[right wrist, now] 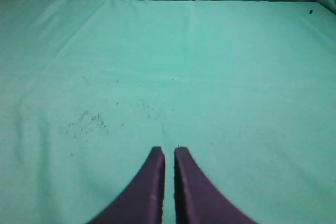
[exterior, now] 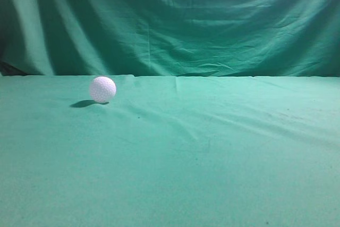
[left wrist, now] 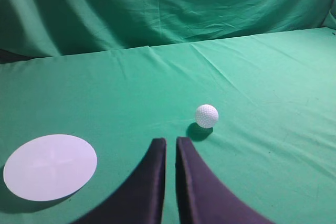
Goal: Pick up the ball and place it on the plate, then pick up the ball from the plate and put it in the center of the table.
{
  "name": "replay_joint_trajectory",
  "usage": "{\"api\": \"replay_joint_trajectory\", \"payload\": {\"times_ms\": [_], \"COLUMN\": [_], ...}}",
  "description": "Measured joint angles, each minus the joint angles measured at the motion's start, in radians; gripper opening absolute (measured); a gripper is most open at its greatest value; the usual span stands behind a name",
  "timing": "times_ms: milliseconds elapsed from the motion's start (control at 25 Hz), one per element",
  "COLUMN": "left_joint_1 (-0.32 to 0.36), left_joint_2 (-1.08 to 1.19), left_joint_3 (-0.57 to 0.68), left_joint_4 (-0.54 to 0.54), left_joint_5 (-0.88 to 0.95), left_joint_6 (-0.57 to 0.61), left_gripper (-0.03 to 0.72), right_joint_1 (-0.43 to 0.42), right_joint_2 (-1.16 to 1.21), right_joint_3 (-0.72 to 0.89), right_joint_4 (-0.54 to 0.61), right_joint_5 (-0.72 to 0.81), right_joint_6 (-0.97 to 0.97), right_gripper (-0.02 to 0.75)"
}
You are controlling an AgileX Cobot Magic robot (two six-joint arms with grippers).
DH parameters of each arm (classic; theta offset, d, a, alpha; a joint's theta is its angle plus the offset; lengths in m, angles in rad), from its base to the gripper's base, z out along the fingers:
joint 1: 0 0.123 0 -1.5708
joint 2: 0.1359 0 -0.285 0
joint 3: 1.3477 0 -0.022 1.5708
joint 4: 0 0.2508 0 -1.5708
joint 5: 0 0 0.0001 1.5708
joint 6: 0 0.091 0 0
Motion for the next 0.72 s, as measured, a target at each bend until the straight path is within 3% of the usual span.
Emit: {"api": "replay_joint_trajectory", "payload": {"times_ms": [720], "left_joint_1": [0.000], "left_joint_2": [0.000], "left_joint_3": [0.000], "left_joint_4": [0.000], "left_joint_5": [0.000], "left_joint_6": [0.000], "left_gripper": [0.049], "right_joint_1": [0.000], "right_joint_2": [0.000], "right_joint_3": [0.000], "right_joint_4": [0.000], "right_joint_5": [0.000], "right_joint_6": [0.000], "right_gripper": [0.064]}}
